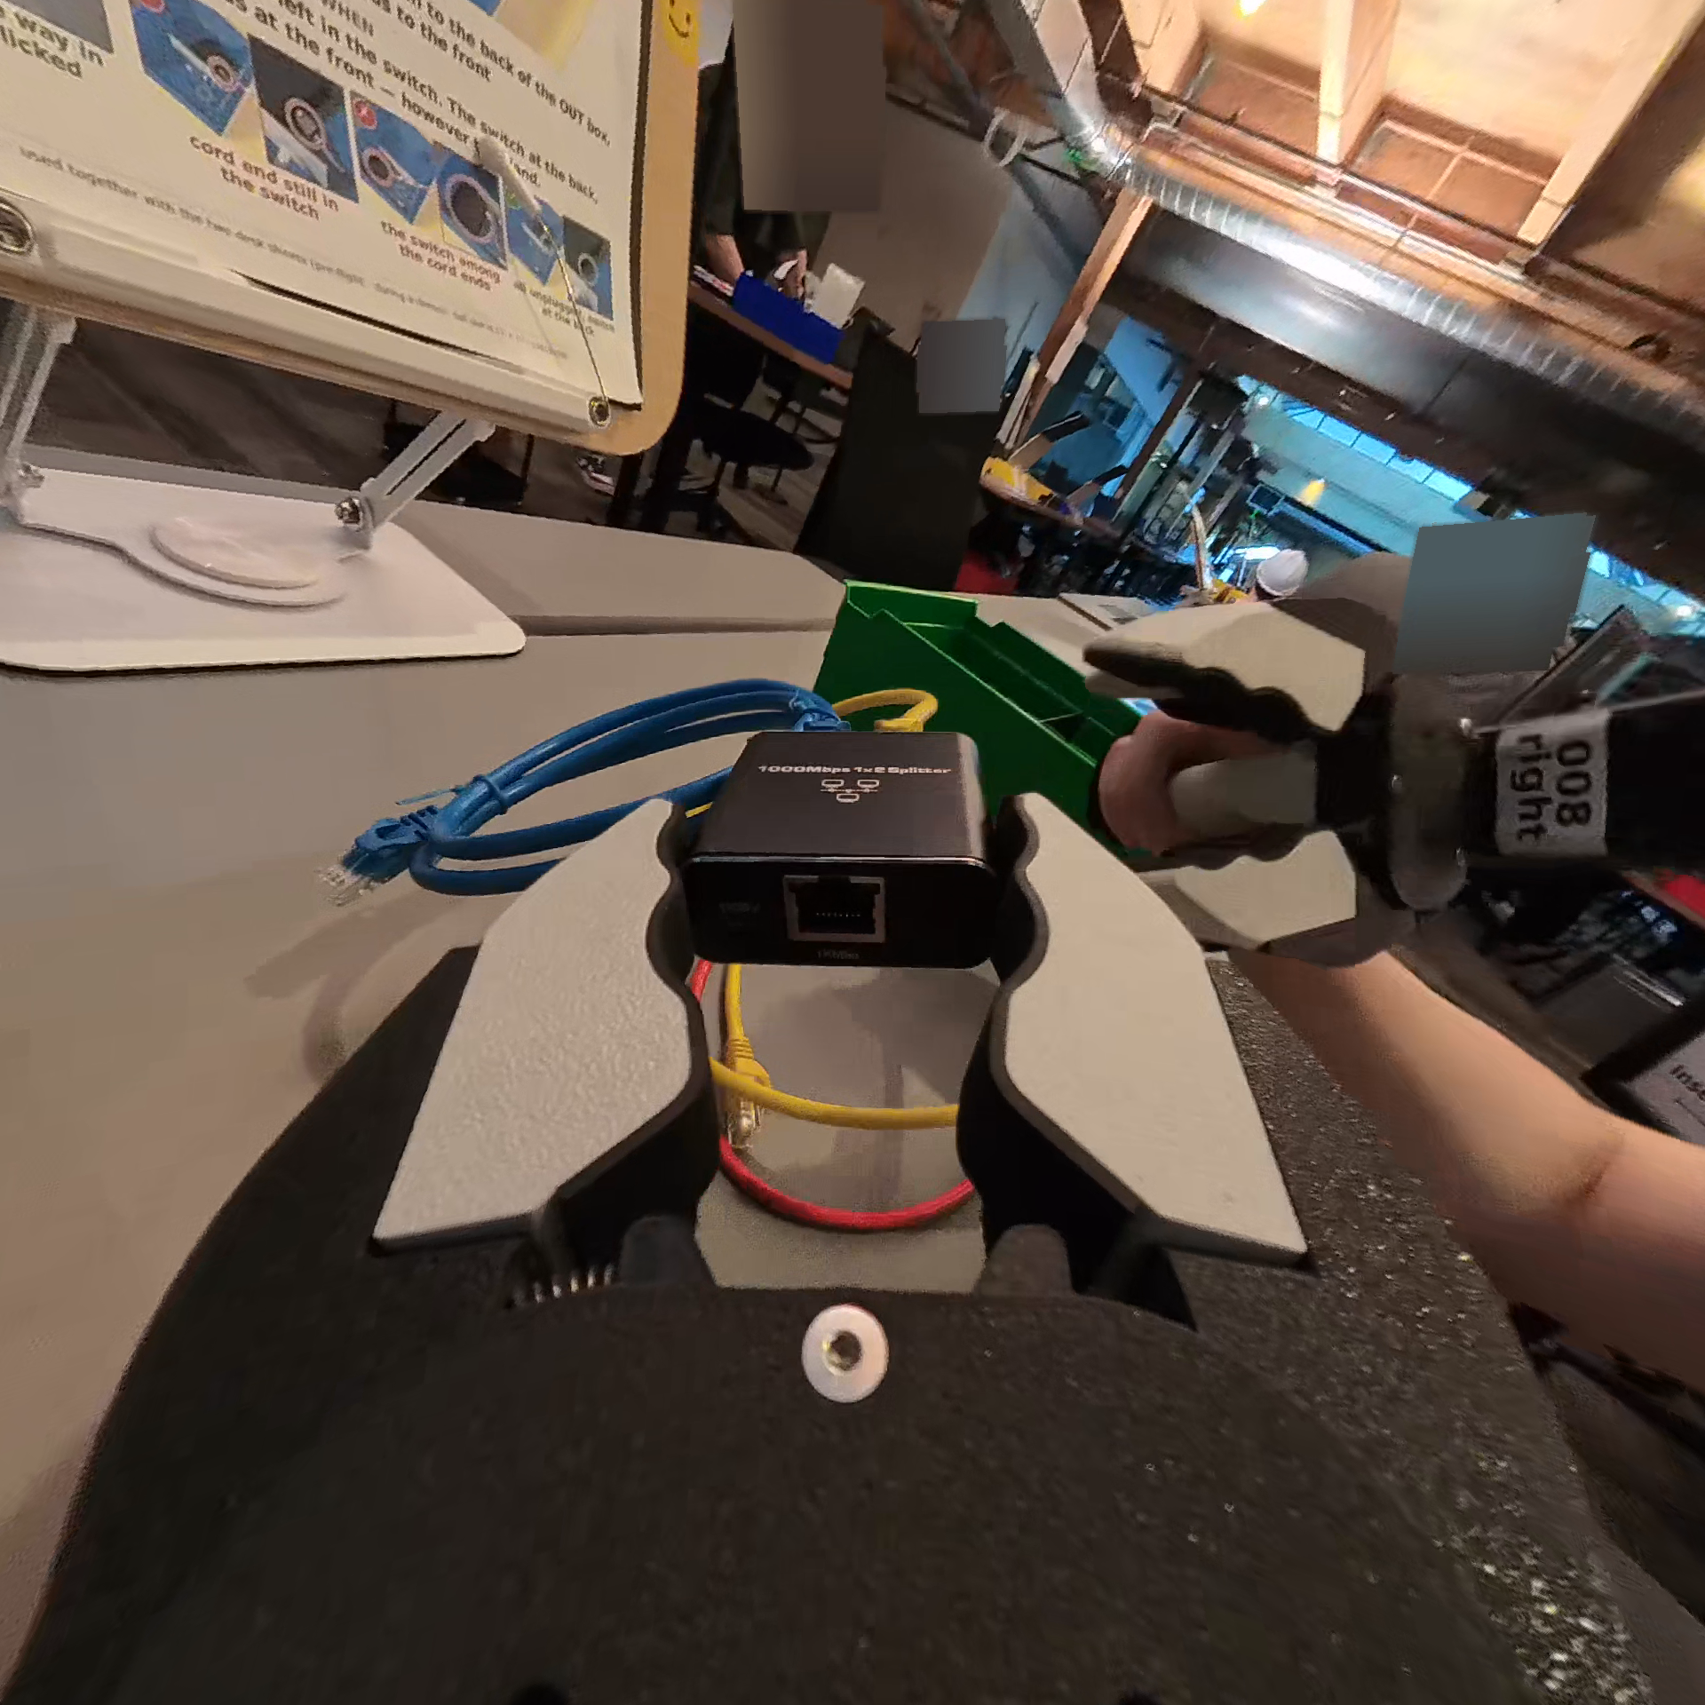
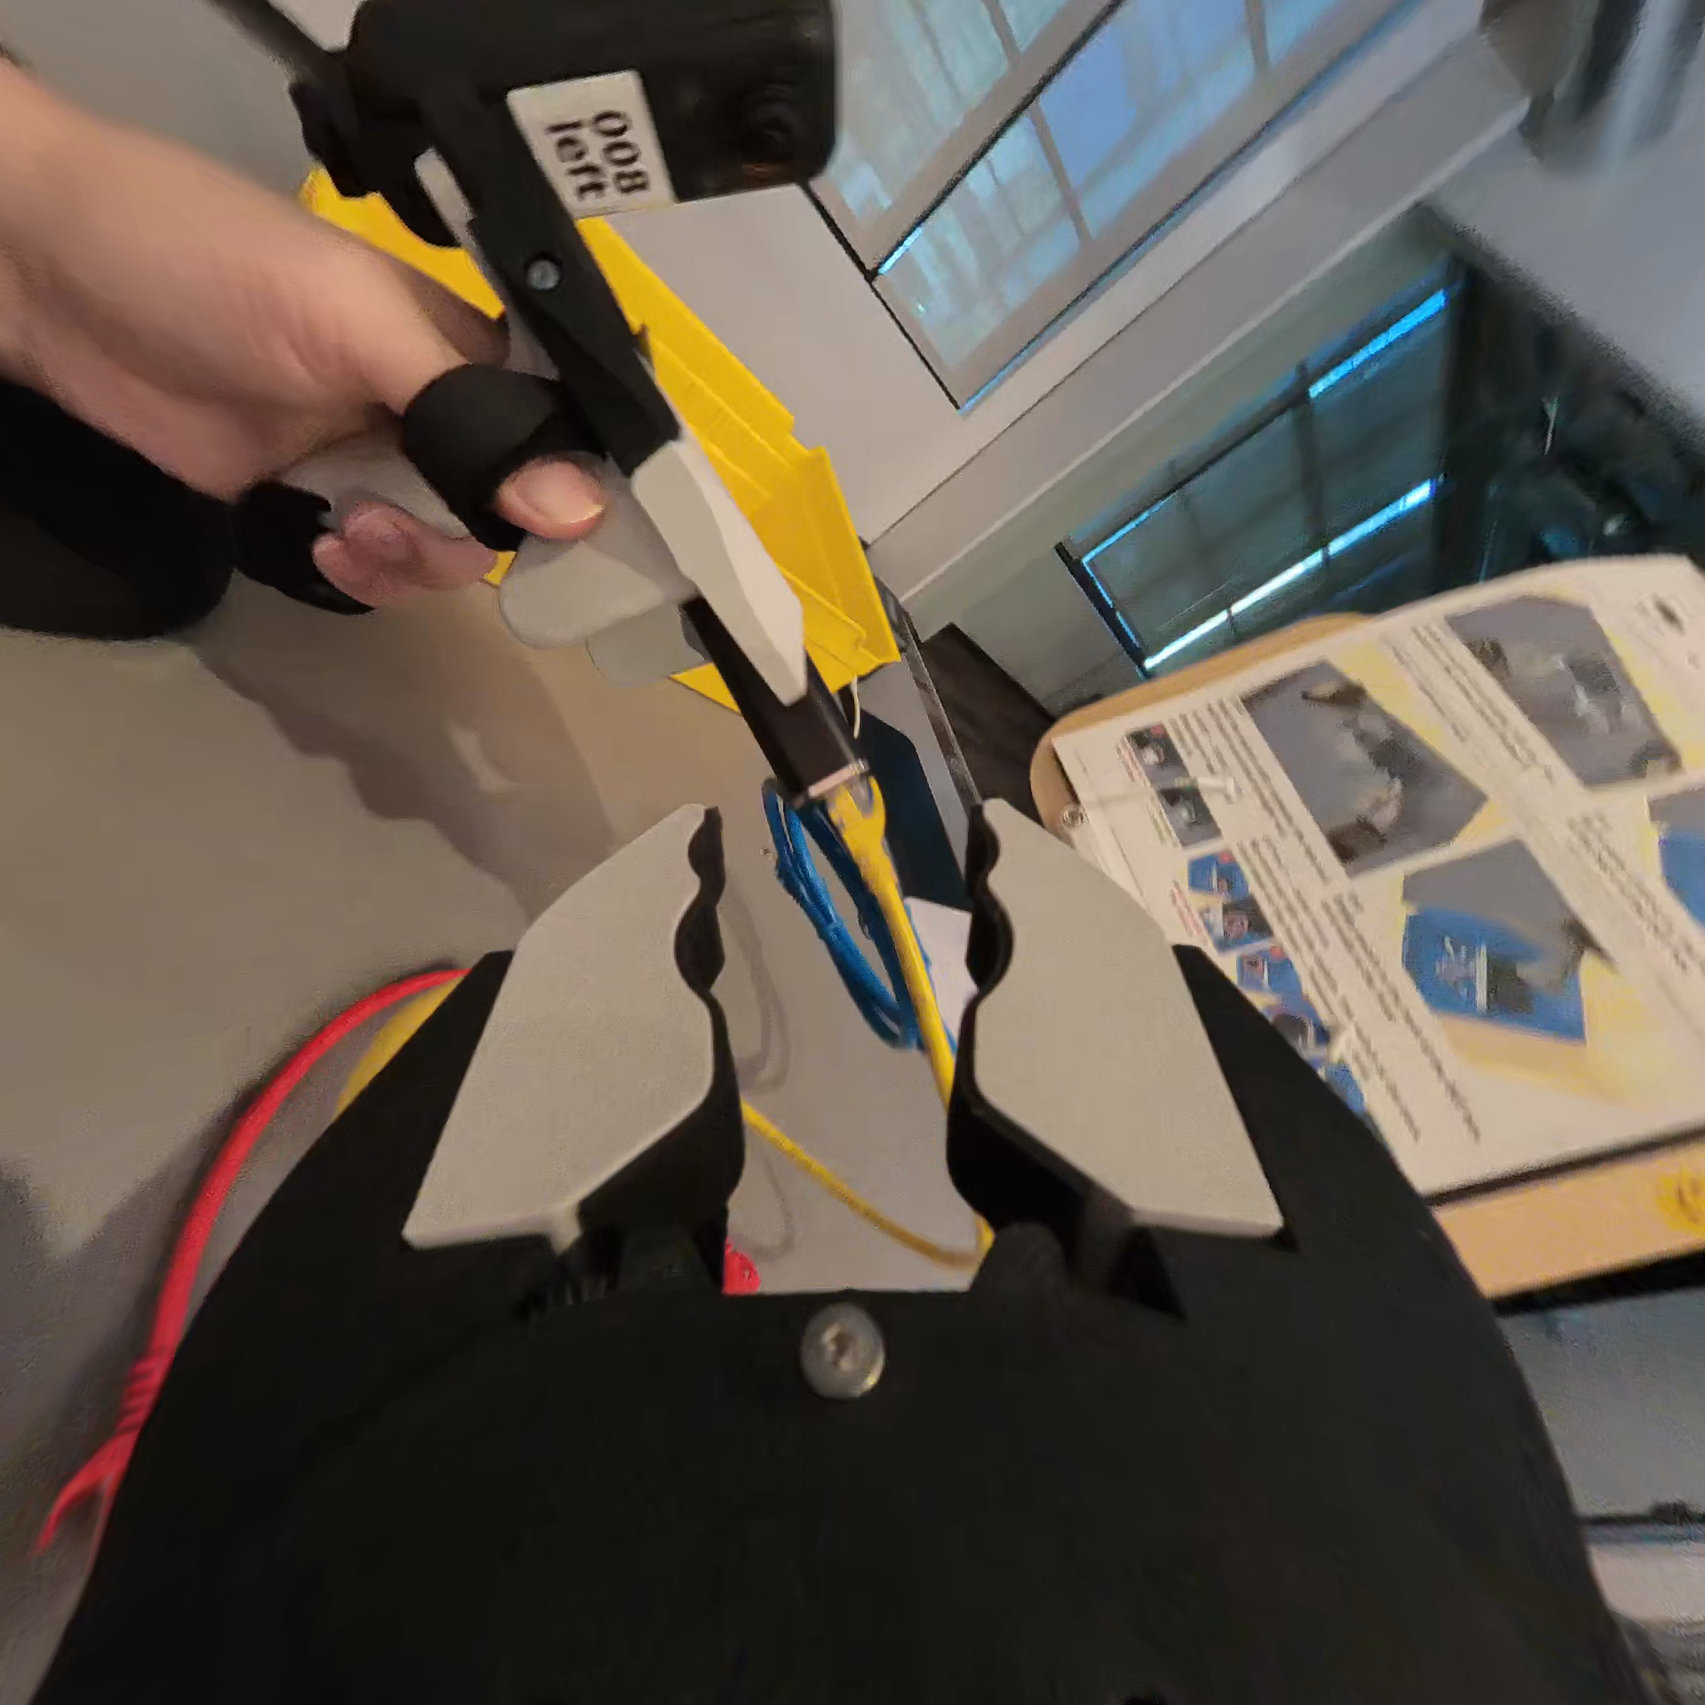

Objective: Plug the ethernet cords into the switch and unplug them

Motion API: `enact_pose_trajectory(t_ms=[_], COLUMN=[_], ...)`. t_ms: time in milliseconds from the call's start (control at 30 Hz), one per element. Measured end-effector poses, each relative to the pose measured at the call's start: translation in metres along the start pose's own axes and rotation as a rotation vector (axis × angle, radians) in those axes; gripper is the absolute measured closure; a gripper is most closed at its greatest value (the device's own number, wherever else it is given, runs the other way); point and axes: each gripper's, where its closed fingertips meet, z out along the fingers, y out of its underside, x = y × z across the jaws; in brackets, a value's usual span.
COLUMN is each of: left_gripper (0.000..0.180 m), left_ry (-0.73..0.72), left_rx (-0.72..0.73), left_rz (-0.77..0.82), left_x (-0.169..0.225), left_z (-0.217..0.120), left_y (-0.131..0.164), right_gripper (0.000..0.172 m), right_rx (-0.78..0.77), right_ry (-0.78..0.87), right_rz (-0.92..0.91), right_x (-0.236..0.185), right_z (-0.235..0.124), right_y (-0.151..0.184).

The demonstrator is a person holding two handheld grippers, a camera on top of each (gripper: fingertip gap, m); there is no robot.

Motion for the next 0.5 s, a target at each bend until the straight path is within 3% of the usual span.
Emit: enact_pose_trajectory(t_ms=[200,267,333,500], left_gripper=[0.118,0.118,0.118,0.108], left_ry=[-0.066,-0.054,-0.054,-0.019], left_rx=[-0.036,-0.047,-0.064,-0.038], left_rz=[0.033,0.025,0.039,0.05], left_x=[0.0,0.002,0.0,0.001], left_z=[0.002,0.005,0.007,-0.005], left_y=[0.009,0.011,0.015,0.002], right_gripper=[0.122,0.144,0.147,0.147], right_rx=[-0.043,-0.083,-0.087,-0.168], right_ry=[-0.019,-0.019,-0.051,-0.054], right_rz=[-0.225,-0.292,-0.336,-0.354], right_x=[-0.018,-0.023,-0.026,0.011], right_z=[0.038,0.045,0.046,0.042], right_y=[0.001,0.006,0.012,0.052])
